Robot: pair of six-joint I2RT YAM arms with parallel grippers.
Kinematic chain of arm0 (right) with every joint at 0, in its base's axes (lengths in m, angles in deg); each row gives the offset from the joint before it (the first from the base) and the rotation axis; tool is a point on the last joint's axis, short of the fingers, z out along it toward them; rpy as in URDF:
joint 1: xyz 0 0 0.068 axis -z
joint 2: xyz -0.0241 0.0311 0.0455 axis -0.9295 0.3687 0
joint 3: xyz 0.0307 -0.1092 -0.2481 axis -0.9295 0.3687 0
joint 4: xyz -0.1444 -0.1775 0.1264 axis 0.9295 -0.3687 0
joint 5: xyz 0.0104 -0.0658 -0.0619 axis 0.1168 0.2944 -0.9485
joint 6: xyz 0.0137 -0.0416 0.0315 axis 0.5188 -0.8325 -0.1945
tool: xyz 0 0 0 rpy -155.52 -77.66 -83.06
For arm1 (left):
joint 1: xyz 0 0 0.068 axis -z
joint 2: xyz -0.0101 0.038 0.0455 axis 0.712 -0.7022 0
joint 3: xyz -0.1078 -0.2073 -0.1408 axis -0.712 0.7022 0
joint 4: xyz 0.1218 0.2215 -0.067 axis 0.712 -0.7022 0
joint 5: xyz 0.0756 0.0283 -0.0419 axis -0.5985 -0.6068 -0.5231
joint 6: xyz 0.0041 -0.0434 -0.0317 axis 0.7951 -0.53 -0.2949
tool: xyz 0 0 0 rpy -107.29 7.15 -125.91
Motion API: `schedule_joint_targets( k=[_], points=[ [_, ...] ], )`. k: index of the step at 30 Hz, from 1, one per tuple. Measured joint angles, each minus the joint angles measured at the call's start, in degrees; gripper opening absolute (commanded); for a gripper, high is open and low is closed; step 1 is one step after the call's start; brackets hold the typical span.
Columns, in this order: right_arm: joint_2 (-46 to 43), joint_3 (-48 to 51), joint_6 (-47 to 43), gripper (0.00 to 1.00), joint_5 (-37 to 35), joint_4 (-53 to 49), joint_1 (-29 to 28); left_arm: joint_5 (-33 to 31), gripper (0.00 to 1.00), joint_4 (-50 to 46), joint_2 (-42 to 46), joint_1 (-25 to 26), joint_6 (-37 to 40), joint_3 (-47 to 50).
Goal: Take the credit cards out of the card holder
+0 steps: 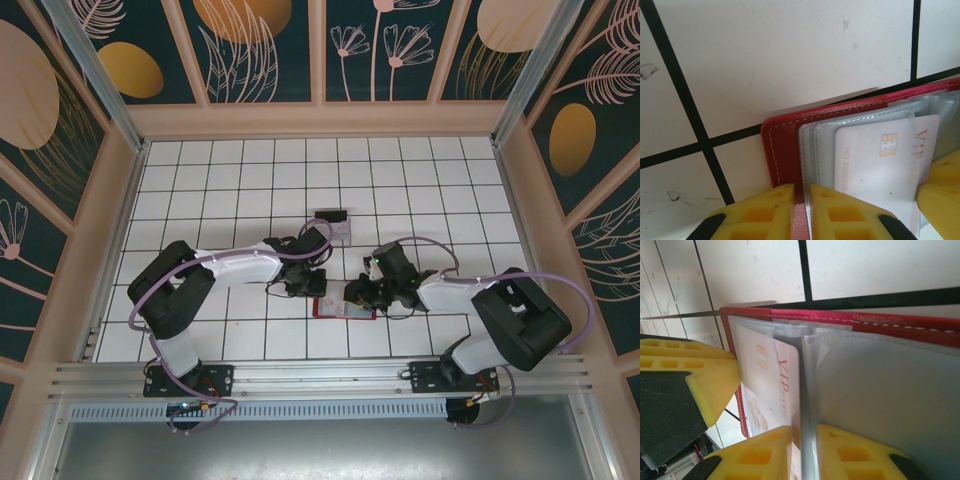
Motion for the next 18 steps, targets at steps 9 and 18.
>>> schedule_joint_targets(
  k=[9,18],
  points=[
    [1.07,-0.02,0.11,0.10,0.68,1.27,0.00,-0.02,0.17,-0.35,-0.11,0.00,0.02,-0.17],
    [-0.98,0.00,-0.20,0.09,-0.46,-1.25,0.28,-0.04,0.16,-0.44,-0.24,0.00,0.02,-0.26]
  ],
)
